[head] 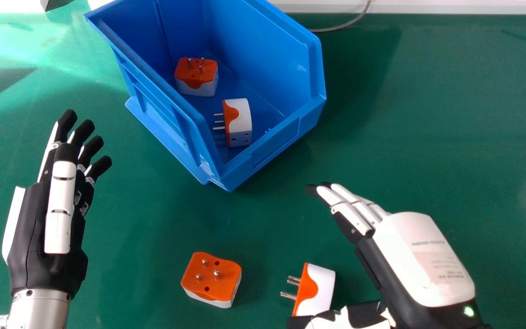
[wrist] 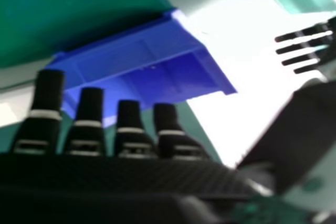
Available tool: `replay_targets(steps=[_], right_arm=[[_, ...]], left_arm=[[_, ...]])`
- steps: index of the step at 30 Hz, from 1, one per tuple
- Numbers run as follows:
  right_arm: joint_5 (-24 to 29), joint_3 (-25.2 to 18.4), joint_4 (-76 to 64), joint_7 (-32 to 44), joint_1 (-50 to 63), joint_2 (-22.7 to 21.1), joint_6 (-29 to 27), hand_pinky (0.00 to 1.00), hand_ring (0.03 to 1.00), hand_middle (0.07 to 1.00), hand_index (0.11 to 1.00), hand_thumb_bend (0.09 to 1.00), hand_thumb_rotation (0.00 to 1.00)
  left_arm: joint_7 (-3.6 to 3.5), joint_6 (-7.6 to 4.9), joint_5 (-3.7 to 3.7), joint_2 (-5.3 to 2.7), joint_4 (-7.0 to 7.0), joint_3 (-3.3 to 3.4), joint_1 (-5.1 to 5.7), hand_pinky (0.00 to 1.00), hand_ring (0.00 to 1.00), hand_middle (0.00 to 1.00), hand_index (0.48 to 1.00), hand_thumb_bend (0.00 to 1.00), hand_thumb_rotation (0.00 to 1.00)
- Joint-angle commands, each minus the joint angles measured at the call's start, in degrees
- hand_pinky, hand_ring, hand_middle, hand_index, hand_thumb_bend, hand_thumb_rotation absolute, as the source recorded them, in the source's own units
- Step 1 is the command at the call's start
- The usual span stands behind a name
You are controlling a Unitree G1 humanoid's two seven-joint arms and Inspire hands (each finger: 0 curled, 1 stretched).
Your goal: Pick all objects and put in blue box
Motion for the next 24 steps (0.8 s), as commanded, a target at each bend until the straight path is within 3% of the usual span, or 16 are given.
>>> replay_targets(steps=[1,3,9,12,17,21,24], right_arm=[[1.0,-0.4,-0.2,-1.0,0.6,0.4,-1.0,0.70,0.854,0.904,0.888,0.779,0.43],[1.1,-0.4,0.5,-1.2,0.7,0.4,-1.2,0.70,0.853,0.903,0.886,0.785,0.41],[1.0,-0.4,3.3,-1.8,0.5,0.3,-1.7,0.70,0.852,0.897,0.880,0.807,0.40],[0.7,-0.3,4.1,-1.0,0.4,0.2,-1.1,0.71,0.853,0.897,0.881,0.809,0.40],[0.0,-0.1,6.0,-1.1,-0.2,-0.1,-0.9,0.72,0.859,0.901,0.887,0.805,0.41],[-0.8,0.2,7.4,-0.9,-1.0,0.1,-0.1,0.72,0.858,0.899,0.885,0.797,0.41],[-1.6,0.5,9.0,-2.1,-2.0,0.3,-0.1,0.73,0.857,0.898,0.884,0.790,0.40]], left_arm=[[-0.47,-1.05,-0.51,0.27,-0.85,0.31,0.48,0.89,0.93,0.95,0.956,0.43,0.90],[-0.19,-0.68,-0.45,0.20,-1.29,0.37,0.70,0.90,0.93,0.95,0.956,0.43,0.90],[-0.40,-0.56,-0.57,0.51,-1.21,0.51,0.59,0.90,0.93,0.94,0.955,0.44,0.90],[-0.78,-0.23,-1.29,0.49,-1.30,0.56,0.58,0.90,0.93,0.94,0.955,0.45,0.90],[-0.70,-0.30,-0.52,1.20,-1.43,0.48,0.58,0.90,0.93,0.95,0.960,0.45,0.90],[-0.40,-0.08,-0.65,1.18,-1.63,0.42,0.39,0.91,0.93,0.95,0.964,0.46,0.91],[-0.69,-0.46,-0.59,1.40,-1.41,0.38,0.33,0.91,0.93,0.95,0.964,0.47,0.91]])
